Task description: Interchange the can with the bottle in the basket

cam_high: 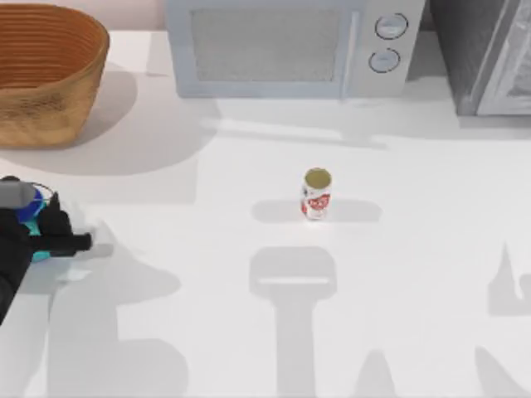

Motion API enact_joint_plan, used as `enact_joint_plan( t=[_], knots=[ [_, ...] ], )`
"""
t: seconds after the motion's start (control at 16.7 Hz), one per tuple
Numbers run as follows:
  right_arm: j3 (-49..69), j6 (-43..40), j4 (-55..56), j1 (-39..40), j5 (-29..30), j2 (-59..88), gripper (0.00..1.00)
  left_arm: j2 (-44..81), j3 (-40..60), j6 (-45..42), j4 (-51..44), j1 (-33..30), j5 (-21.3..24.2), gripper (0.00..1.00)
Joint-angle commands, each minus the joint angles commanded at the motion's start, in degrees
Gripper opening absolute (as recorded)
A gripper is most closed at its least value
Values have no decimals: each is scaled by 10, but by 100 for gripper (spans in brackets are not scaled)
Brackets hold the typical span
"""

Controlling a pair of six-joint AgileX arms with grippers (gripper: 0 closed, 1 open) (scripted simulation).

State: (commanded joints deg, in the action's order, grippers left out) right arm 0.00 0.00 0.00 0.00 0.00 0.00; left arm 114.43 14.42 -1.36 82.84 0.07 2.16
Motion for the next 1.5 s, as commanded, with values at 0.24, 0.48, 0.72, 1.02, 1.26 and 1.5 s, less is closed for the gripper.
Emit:
enact_joint_plan(
  t=[0.24,0.48,0.72,1.02,1.26,1.5],
  knots=[
    [0,0,0,0,0,0,100,0,-1,-1,0,0,0,0],
    [0,0,0,0,0,0,100,-30,27,-8,-38,-31,32,0],
    [0,0,0,0,0,0,100,-98,119,-21,-169,-91,105,0],
    [0,0,0,0,0,0,100,-168,287,-28,-414,-102,164,0],
    [0,0,0,0,0,0,100,-198,431,-23,-617,-47,154,0],
    [0,0,0,0,0,0,100,-205,553,-17,-767,35,110,0]
  ],
)
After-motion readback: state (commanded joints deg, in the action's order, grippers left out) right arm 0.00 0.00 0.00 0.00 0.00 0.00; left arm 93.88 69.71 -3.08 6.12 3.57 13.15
